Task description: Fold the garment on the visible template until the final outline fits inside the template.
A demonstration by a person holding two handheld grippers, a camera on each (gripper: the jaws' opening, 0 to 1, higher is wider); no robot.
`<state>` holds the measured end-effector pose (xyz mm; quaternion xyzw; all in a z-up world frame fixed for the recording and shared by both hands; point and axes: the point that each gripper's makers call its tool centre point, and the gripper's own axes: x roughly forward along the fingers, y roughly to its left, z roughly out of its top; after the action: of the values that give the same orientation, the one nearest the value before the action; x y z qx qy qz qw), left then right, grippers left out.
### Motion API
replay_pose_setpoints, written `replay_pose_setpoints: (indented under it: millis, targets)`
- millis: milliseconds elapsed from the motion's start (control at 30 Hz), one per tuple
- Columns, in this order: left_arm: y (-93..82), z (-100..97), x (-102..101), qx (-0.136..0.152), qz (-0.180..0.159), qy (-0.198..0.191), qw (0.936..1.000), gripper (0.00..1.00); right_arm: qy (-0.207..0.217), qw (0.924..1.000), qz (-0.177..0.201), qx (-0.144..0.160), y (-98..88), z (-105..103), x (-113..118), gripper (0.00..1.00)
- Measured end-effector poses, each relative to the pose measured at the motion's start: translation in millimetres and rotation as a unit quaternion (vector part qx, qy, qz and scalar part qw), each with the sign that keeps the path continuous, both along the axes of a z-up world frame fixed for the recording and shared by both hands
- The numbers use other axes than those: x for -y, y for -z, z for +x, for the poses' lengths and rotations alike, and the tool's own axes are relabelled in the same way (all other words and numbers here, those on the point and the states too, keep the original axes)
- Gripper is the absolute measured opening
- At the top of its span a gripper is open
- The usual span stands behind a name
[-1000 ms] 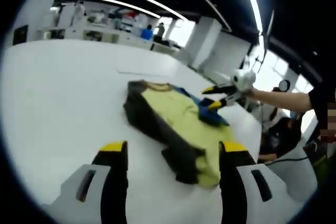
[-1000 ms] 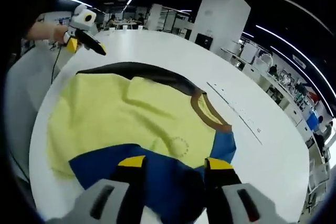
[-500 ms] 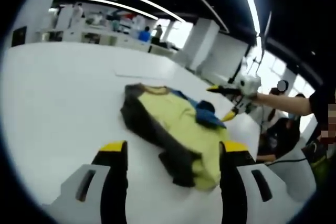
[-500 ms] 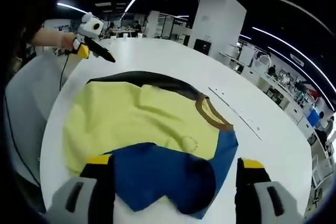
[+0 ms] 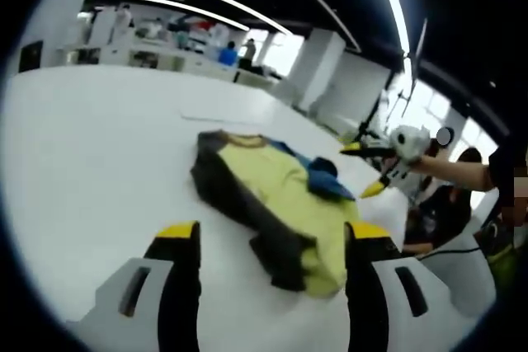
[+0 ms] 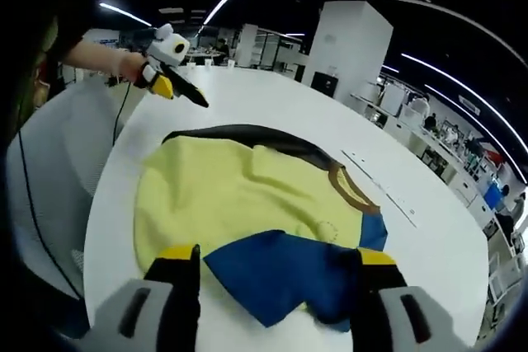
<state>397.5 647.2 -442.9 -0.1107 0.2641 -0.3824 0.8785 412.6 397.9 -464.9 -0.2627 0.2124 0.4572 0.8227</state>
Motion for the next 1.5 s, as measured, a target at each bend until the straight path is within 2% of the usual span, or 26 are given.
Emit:
replay_pose_setpoints:
  millis: [133, 333, 400, 567, 633, 733, 833, 933, 1033, 1067, 1267, 1500]
  targets:
    - [0.9, -0.4, 0, 0.0, -0.001, -0.001, 1.0, 0.67, -0.006, 0.999, -0.033, 0.029, 3.1, -6, -1, 0.57]
    - [4.5, -1.5, -1, -0.004, -0.003, -0.005, 1.0, 0.67, -0.006, 0.9985, -0.032, 0.043, 8.9, -17, -8, 0.33]
    - [5.0, -2.0, -1, -0.005, -0.004, -0.006, 1.0, 0.67, 0.0, 0.9992, -0.024, 0.033, 11.4, -21, -11, 0.34]
    - [6.5, -3.0, -2, -0.007, -0.005, -0.008, 0.9999, 0.67, -0.008, 0.9987, -0.031, 0.04, 16.1, -29, -18, 0.25]
    - [6.9, -3.1, -2, -0.007, -0.006, -0.009, 0.9999, 0.67, 0.0, 0.9985, -0.036, 0.041, 20.9, -27, -16, 0.29]
    - [7.5, -3.9, -2, -0.007, -0.006, -0.01, 0.9999, 0.67, 0.004, 0.9984, -0.039, 0.042, 25.4, -27, -15, 0.26]
    - [8.9, -5.2, -2, -0.009, -0.009, -0.012, 0.9998, 0.66, 0.003, 0.9974, -0.048, 0.054, 27.0, -29, -14, 0.22]
    - [10.2, -6.3, -2, -0.011, -0.009, -0.013, 0.9998, 0.66, 0.0, 0.9959, -0.063, 0.065, 29.3, -29, -13, 0.21]
    - [10.2, -7.1, -1, -0.012, -0.01, -0.012, 0.9998, 0.66, -0.001, 0.9943, -0.073, 0.077, 28.7, -29, -12, 0.17]
    - [10.1, -7.1, -1, -0.012, -0.01, -0.012, 0.9998, 0.66, -0.001, 0.9925, -0.08, 0.092, 26.6, -27, -10, 0.16]
    - [9.4, -6.5, 0, -0.012, -0.012, -0.013, 0.9998, 0.66, -0.001, 0.9916, -0.088, 0.095, 25.2, -25, -6, 0.06]
    - [10.0, -6.6, 1, -0.013, -0.014, -0.014, 0.9997, 0.66, -0.003, 0.9924, -0.082, 0.092, 24.9, -26, -8, 0.0]
